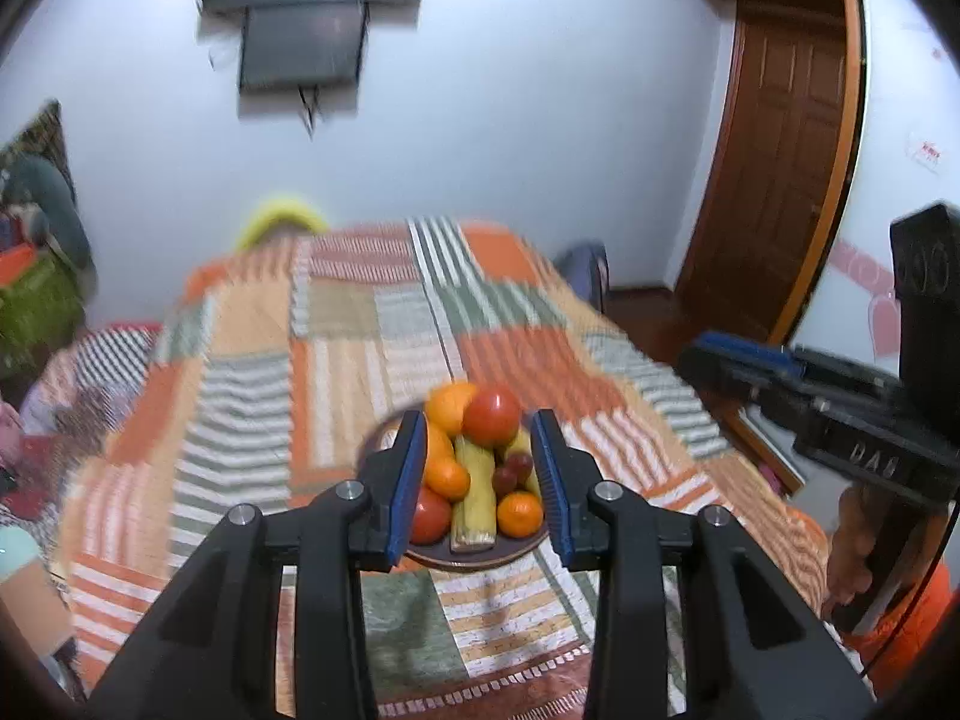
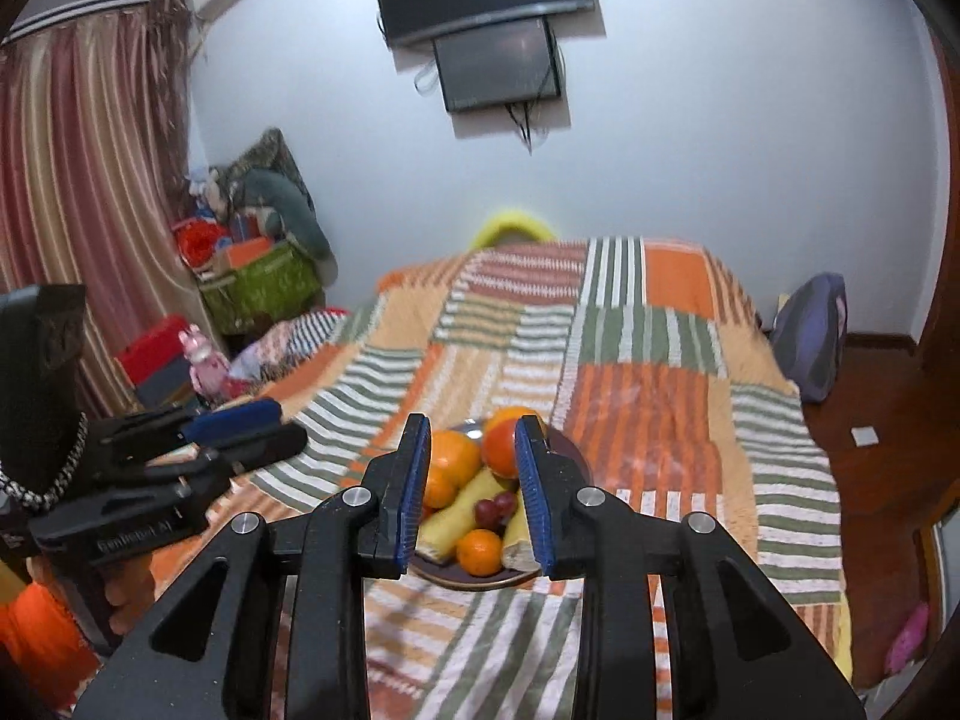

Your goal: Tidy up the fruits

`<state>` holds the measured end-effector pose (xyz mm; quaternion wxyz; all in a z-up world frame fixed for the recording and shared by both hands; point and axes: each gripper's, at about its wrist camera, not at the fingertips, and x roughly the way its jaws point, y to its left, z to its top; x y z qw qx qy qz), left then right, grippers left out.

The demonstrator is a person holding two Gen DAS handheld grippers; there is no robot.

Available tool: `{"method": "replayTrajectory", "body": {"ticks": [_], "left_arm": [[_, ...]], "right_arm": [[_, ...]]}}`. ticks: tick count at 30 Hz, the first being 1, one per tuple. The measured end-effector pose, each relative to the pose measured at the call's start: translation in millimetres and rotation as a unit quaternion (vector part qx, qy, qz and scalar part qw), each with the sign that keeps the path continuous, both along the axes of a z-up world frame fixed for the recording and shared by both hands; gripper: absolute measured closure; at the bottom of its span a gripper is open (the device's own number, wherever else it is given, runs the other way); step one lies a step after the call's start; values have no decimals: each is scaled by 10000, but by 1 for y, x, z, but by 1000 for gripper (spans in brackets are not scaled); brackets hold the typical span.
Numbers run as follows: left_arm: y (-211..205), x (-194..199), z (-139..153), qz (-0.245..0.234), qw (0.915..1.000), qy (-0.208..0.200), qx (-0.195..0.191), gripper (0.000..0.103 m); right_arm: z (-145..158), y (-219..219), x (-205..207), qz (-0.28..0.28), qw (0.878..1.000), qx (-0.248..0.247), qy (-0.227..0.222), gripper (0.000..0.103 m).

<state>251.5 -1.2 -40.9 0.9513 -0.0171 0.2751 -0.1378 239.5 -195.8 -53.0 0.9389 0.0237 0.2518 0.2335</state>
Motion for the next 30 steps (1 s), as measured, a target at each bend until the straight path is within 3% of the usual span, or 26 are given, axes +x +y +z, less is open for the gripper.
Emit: {"method": "replayTrajectory", "body": {"ticks": [8, 13, 17, 19, 23, 30], "left_arm": [[3, -90, 64, 387, 9926, -1152, -39, 48], [4, -129, 85, 541, 9861, -1568, -103, 40], [5, -151, 95, 632, 9827, -1735, -137, 23], [5, -157, 97, 703, 9808, -1814, -114, 19], [7, -170, 99, 891, 9763, -1970, -78, 4], [11, -182, 100, 998, 9742, -2026, -65, 0]], "right_arm": [[40, 11, -76, 5, 9973, 137, -719, 76], [58, 16, -118, -156, 9917, 184, -1266, 54], [65, 20, -140, -306, 9864, 103, -1609, 44], [68, 21, -148, -364, 9843, 96, -1727, 30], [69, 23, -156, -543, 9801, 76, -1910, 18], [68, 20, -159, -808, 9773, 138, -1955, 0]]}}
